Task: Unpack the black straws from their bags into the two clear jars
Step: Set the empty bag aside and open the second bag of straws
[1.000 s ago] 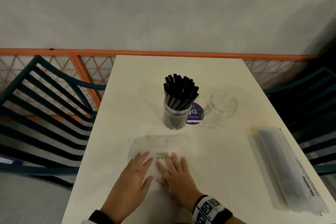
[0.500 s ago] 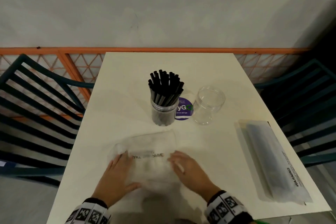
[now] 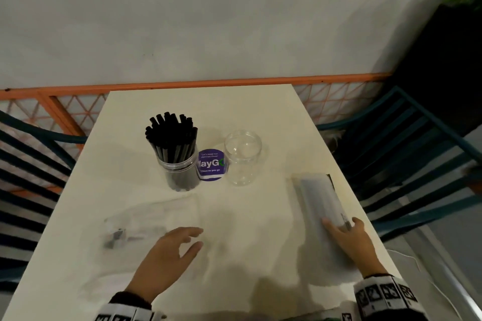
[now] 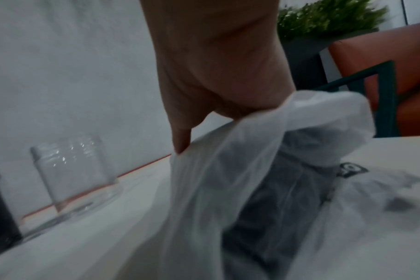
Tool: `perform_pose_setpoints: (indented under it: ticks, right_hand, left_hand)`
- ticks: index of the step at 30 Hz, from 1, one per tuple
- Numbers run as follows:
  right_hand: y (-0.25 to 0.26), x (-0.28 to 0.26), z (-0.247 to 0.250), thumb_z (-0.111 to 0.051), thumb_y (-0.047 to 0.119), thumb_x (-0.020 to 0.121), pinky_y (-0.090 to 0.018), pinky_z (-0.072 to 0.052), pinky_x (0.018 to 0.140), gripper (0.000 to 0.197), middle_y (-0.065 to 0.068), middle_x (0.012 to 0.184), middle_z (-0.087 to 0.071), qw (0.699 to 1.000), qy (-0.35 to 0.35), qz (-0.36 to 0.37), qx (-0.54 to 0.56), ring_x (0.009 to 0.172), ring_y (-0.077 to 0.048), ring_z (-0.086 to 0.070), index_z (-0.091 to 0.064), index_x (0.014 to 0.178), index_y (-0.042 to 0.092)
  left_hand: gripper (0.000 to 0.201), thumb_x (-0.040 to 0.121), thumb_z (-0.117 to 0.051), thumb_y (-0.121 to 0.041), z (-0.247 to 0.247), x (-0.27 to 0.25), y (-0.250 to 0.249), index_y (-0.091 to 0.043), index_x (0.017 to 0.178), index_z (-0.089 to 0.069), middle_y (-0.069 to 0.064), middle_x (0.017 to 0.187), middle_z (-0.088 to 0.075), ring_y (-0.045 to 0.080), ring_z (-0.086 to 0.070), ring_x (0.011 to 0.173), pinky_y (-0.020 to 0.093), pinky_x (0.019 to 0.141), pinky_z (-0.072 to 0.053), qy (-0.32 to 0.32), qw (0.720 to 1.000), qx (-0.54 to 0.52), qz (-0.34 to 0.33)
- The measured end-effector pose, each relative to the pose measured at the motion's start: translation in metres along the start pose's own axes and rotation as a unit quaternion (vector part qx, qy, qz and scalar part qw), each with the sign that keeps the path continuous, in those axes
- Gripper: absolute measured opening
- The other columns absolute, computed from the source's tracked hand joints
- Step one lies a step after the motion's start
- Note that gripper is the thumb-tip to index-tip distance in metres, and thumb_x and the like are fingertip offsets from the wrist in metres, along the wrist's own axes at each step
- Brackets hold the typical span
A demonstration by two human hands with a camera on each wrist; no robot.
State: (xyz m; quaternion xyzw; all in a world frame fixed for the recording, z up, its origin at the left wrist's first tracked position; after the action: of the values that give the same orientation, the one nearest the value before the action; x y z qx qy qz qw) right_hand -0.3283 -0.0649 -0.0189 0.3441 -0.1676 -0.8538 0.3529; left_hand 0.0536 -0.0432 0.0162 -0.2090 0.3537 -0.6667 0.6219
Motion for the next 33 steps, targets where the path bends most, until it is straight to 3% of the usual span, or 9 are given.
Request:
perform_pose_setpoints:
  ticks: [3,6,14,17,21,25,27,30,33]
  right_hand:
    - [0.005,0.007,-0.001,-0.078,0.051,0.062,-0.038,-0.051,0.080,0.091,-0.018,0.122,-0.058,0.994,0.105,0.008,0.037,0.099,-0.031,-0.059,-0.040,0.130,0.003]
    - [0.010,0.013,-0.012,-0.080,0.068,0.034,-0.039,-0.057,0.078,0.096,-0.008,0.102,-0.065,0.981,0.168,0.083,-0.045,0.087,-0.024,-0.064,-0.057,0.105,0.009]
    - [0.063,-0.024,-0.032,-0.073,0.058,0.055,-0.028,-0.046,0.084,0.076,0.005,0.114,-0.053,0.844,0.253,0.412,-0.234,0.096,-0.013,-0.051,-0.042,0.118,0.029]
    - [0.071,-0.025,-0.036,-0.070,0.057,0.061,-0.026,-0.041,0.089,0.077,0.006,0.123,-0.051,0.809,0.220,0.482,-0.256,0.104,-0.013,-0.048,-0.039,0.126,0.029]
    - [0.072,-0.022,-0.038,-0.065,0.064,0.066,-0.025,-0.031,0.094,0.079,0.010,0.130,-0.041,0.771,0.200,0.529,-0.292,0.115,-0.012,-0.039,-0.033,0.132,0.033]
    - [0.079,-0.029,-0.037,-0.033,0.080,0.069,-0.024,-0.034,0.094,0.074,0.012,0.120,-0.046,0.777,0.201,0.556,-0.216,0.108,-0.007,-0.040,-0.044,0.126,0.034]
    - [0.083,-0.029,-0.033,-0.024,0.073,0.079,-0.027,-0.040,0.092,0.064,0.011,0.113,-0.055,0.785,0.174,0.565,-0.184,0.103,-0.006,-0.048,-0.053,0.118,0.031]
    - [0.084,-0.016,-0.023,-0.050,0.043,0.090,-0.030,-0.046,0.087,0.030,0.006,0.101,-0.063,0.797,0.153,0.560,-0.167,0.095,-0.012,-0.057,-0.062,0.108,0.023]
    - [0.080,0.001,0.001,-0.064,0.033,0.084,-0.024,-0.046,0.076,0.010,0.012,0.083,-0.061,0.832,0.146,0.521,-0.123,0.082,-0.010,-0.059,-0.065,0.088,0.024]
  left_hand:
    - [0.019,0.087,-0.057,-0.034,-0.022,0.011,-0.020,-0.049,0.096,-0.053,-0.028,0.105,-0.058,-0.014,-0.055,0.094,0.004,0.070,-0.042,0.024,0.999,-0.020,-0.003]
    - [0.020,0.087,-0.058,-0.031,-0.040,0.024,-0.034,-0.049,0.094,-0.054,-0.021,0.107,-0.062,-0.013,-0.053,0.097,0.006,0.073,-0.043,0.035,0.999,-0.036,-0.015]
    - [0.048,0.088,-0.057,-0.030,-0.050,0.049,-0.055,-0.025,0.133,-0.041,-0.011,0.121,-0.047,0.012,-0.053,0.108,0.019,0.088,-0.041,-0.042,0.992,-0.111,0.047]
    - [0.031,0.086,-0.061,-0.024,-0.043,0.046,-0.055,-0.028,0.116,-0.054,-0.008,0.105,-0.060,0.017,-0.062,0.087,0.011,0.071,-0.046,-0.081,0.984,-0.153,0.052]
    - [0.012,0.081,-0.068,-0.017,-0.039,0.035,-0.047,-0.027,0.075,-0.068,0.000,0.082,-0.069,0.010,-0.060,0.068,0.022,0.071,-0.049,-0.173,0.961,-0.207,0.052]
    - [0.021,0.080,-0.068,-0.008,-0.042,0.025,-0.048,-0.026,0.067,-0.066,0.002,0.082,-0.067,0.006,-0.061,0.074,0.010,0.067,-0.046,-0.233,0.948,-0.211,0.042]
    - [0.021,0.080,-0.067,-0.007,-0.044,0.020,-0.049,-0.025,0.070,-0.064,0.002,0.082,-0.066,0.004,-0.060,0.074,0.007,0.067,-0.045,-0.254,0.944,-0.207,0.040]
    - [0.018,0.081,-0.066,-0.009,-0.041,0.017,-0.042,-0.025,0.072,-0.064,0.006,0.081,-0.067,0.009,-0.061,0.071,0.013,0.069,-0.047,-0.289,0.927,-0.233,0.058]
    - [0.014,0.082,-0.065,-0.012,-0.031,0.017,-0.036,-0.024,0.074,-0.066,0.008,0.078,-0.067,0.016,-0.060,0.071,0.017,0.069,-0.048,-0.312,0.912,-0.257,0.064]
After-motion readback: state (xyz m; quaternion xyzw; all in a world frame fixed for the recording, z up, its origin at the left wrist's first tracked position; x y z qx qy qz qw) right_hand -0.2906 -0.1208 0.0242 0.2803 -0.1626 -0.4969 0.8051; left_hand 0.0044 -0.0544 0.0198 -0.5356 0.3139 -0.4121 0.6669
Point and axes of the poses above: each hand's wrist, its own x-axis towards the middle knuckle, its own z-axis out of the back of the hand, y = z × x, the point moved 3 cm from there along x, towards the middle knuckle
